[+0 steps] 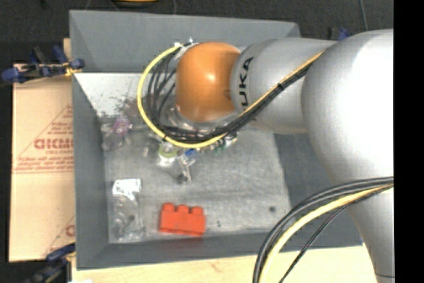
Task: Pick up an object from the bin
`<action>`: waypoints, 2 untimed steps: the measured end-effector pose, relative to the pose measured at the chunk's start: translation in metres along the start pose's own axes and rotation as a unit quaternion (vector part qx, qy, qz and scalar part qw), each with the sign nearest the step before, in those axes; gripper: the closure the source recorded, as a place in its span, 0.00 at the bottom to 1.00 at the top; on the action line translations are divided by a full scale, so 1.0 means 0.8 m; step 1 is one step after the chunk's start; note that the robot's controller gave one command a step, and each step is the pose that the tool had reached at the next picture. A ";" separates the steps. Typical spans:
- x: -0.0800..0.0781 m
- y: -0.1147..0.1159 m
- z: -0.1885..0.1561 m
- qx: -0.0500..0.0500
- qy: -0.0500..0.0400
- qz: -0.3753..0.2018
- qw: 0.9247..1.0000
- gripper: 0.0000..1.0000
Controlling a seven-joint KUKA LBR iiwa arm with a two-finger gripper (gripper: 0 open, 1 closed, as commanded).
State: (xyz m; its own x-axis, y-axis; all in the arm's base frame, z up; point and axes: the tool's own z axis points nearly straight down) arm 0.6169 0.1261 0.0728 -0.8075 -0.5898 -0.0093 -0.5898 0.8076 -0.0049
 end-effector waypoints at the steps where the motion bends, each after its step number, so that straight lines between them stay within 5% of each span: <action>1: -0.015 -0.044 -0.002 -0.001 0.001 -0.029 1.000 0.00; 2: -0.019 -0.042 -0.008 -0.001 -0.004 -0.028 1.000 1.00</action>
Offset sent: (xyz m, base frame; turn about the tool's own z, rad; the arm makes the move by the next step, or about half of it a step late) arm 0.0274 -0.0198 -0.0006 -0.0631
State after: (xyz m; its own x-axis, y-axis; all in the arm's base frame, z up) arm 0.6491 0.1078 0.0795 -0.7730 -0.6342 -0.0165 -0.6342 0.7731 -0.0036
